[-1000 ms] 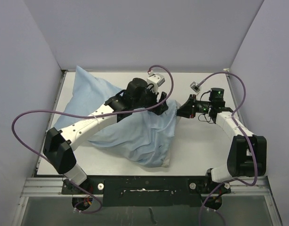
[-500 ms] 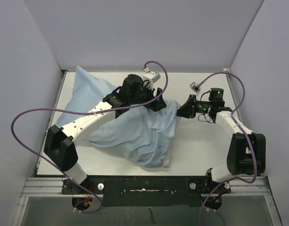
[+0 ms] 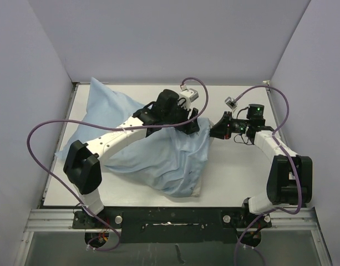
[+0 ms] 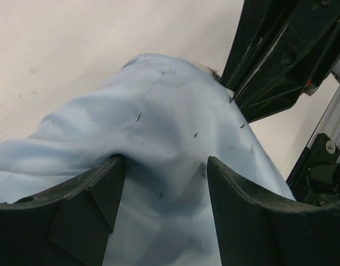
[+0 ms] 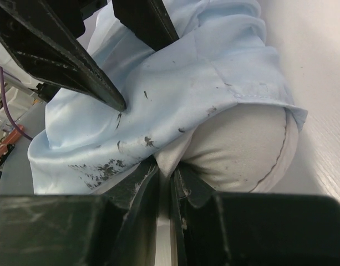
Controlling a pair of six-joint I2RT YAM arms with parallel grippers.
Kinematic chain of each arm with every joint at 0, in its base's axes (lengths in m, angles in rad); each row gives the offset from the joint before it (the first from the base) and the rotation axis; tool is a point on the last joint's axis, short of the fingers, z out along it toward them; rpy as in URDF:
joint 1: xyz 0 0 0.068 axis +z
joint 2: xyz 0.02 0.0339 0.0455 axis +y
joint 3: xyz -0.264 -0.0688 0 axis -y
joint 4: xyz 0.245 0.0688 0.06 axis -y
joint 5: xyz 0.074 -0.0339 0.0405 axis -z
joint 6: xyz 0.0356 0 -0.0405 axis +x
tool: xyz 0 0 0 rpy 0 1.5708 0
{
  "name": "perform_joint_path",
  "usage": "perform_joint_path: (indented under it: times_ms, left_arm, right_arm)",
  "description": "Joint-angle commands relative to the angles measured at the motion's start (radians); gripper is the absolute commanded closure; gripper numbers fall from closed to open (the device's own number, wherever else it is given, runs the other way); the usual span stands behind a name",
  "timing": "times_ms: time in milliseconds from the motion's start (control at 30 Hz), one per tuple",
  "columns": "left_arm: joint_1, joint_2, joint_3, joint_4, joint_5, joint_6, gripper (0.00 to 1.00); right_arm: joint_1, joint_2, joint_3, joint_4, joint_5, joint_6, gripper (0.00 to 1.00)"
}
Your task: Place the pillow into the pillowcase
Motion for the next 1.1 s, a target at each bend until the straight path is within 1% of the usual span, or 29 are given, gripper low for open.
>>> perform_joint_path:
  times_ms: [0,100,167,200,233,300,333,367,467,533,600,633,700,733,767,800,833,867,900,933,967,1000,1033,1067]
  left_arm:
    - [-0.031,0.057,0.123,-0.005,0.000,0.025,0.41]
    - [-0.046,0.103,0.174,-0.021,0.011,0.029,0.42]
    - [-0.050,0.135,0.203,-0.039,0.024,0.034,0.50]
    - [-0.049,0.149,0.217,-0.049,0.030,0.036,0.57]
    - [-0.049,0.165,0.231,-0.065,0.035,0.040,0.70]
    - [-0.044,0.195,0.272,-0.092,0.048,0.045,0.90]
    - [-0.041,0.208,0.300,-0.100,0.065,0.044,0.97]
    - [-0.040,0.218,0.339,-0.104,0.082,0.037,1.00]
    - [-0.050,0.233,0.473,-0.052,0.175,0.002,1.00]
    - [-0.061,0.236,0.566,0.041,0.240,-0.045,1.00]
    - [-0.072,0.259,0.692,0.102,0.289,-0.083,1.00]
    - [-0.075,0.283,0.801,0.109,0.307,-0.094,1.00]
    - [-0.076,0.316,0.958,0.091,0.332,-0.098,1.00]
    - [-0.074,0.318,1.014,0.078,0.336,-0.087,1.00]
    - [-0.070,0.305,1.039,0.066,0.339,-0.064,1.00]
    - [-0.068,0.279,1.030,0.059,0.342,-0.032,1.00]
    - [-0.067,0.232,0.981,0.052,0.348,0.004,1.00]
    - [-0.066,0.169,0.900,0.055,0.352,0.050,1.00]
    - [-0.066,0.097,0.768,0.074,0.356,0.088,1.00]
    - [-0.066,0.013,0.610,0.120,0.352,0.115,1.00]
    - [-0.065,-0.067,0.438,0.188,0.337,0.128,0.96]
    - [-0.065,-0.151,0.258,0.304,0.319,0.131,0.92]
    - [-0.065,-0.218,0.090,0.361,0.297,0.130,0.88]
    - [-0.065,-0.281,-0.068,0.447,0.265,0.121,0.86]
  right_arm:
    - [-0.009,0.000,0.024,0.037,-0.061,-0.014,0.98]
    - [-0.010,0.000,0.023,0.036,-0.061,-0.016,0.98]
    - [-0.011,-0.001,0.024,0.034,-0.064,-0.016,0.98]
    - [-0.013,-0.002,0.024,0.033,-0.064,-0.016,0.98]
    - [-0.013,-0.002,0.024,0.033,-0.065,-0.017,0.98]
    - [-0.013,-0.004,0.024,0.032,-0.066,-0.017,0.98]
    - [-0.013,-0.004,0.025,0.031,-0.066,-0.017,0.98]
    - [-0.012,-0.003,0.026,0.031,-0.066,-0.017,0.98]
    - [-0.006,-0.007,0.045,0.014,-0.054,-0.032,0.98]
    - [0.015,-0.016,0.115,-0.073,0.005,-0.113,0.98]
    - [0.038,-0.022,0.243,-0.196,0.085,-0.234,0.98]
    - [0.043,-0.021,0.319,-0.207,0.118,-0.255,0.98]
    - [0.044,-0.003,0.512,-0.176,0.158,-0.245,0.98]
    - [0.045,0.014,0.606,-0.173,0.165,-0.246,0.98]
    - [0.049,0.029,0.686,-0.167,0.148,-0.246,0.98]
    - [0.055,0.038,0.733,-0.149,0.111,-0.244,0.97]
    - [0.072,0.034,0.748,-0.127,0.066,-0.253,0.96]
    - [0.095,0.019,0.730,-0.114,0.034,-0.304,0.93]
    - [0.130,-0.006,0.684,-0.129,0.015,-0.377,0.88]
    - [0.164,-0.030,0.627,-0.201,0.005,-0.525,0.82]
    - [0.194,-0.050,0.573,-0.300,0.010,-0.690,0.75]
    - [0.222,-0.062,0.513,-0.407,0.032,-0.846,0.71]
    - [0.246,-0.064,0.457,-0.496,0.069,-0.978,0.68]
    - [0.257,-0.055,0.408,-0.571,0.118,-1.074,0.66]
